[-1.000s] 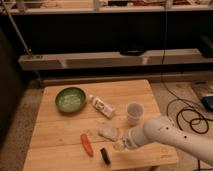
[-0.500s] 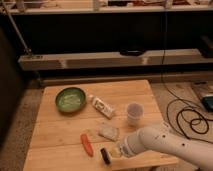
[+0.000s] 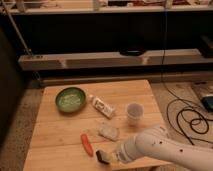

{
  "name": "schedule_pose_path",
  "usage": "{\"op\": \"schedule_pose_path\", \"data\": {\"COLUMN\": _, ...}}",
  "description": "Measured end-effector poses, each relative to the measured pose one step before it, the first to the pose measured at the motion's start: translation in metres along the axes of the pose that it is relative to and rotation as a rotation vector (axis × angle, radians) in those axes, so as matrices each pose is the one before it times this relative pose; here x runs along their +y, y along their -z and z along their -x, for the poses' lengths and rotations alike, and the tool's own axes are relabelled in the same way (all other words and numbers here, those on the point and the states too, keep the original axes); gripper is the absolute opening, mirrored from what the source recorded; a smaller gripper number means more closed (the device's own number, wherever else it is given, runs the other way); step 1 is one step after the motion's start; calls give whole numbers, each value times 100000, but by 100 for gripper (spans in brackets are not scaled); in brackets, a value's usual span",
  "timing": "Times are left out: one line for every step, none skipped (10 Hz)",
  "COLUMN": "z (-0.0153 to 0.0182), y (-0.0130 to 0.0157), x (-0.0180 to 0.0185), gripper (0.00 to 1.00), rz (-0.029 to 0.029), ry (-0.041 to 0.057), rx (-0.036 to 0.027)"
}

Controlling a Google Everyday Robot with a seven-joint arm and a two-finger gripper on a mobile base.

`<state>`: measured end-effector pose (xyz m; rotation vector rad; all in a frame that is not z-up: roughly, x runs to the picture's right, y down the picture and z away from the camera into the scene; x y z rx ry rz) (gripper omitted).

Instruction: Knock the eraser over

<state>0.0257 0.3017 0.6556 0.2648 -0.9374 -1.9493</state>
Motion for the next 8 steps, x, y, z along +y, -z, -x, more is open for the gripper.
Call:
{"op": "schedule_pose_path", "data": {"z": -239, "y": 396, "x": 54, "gripper": 10, "rz": -1624, "ry": -637, "rx": -364}}
{"op": "schedule_pose_path", "data": {"z": -899, "y": 860, "x": -206, "gripper": 23, "rz": -1577, "ry": 559, "rx": 15}}
{"op": "schedule_pose_path", "data": {"z": -249, "y": 550, "x": -185, "gripper": 31, "rz": -693, "ry": 72, "rx": -32}}
{"op": "schedule_pose_path", "data": {"z": -35, "y": 351, "x": -70, "gripper": 41, "rz": -872, "ry": -61, "rx": 270}}
{"op": "schedule_pose_path", "data": {"z": 300, "y": 68, "x": 150, "gripper": 52, "rz": -448, "ry": -332, "rx": 665}}
{"op": "schedule_pose_path", "data": {"z": 226, "y": -119, "x": 367, "gripper": 60, "rz": -1282, "ry": 21, "rx": 313}}
{"op": "schedule_pose_path", "data": {"z": -172, "y": 42, "x": 196, "gripper": 62, "rz": -1278, "ry": 384, "rx": -45}}
{"op": "schedule_pose_path", "data": {"z": -304, "y": 392, "x": 190, "gripper": 62, "rz": -1035, "ry": 3, "rx": -38}}
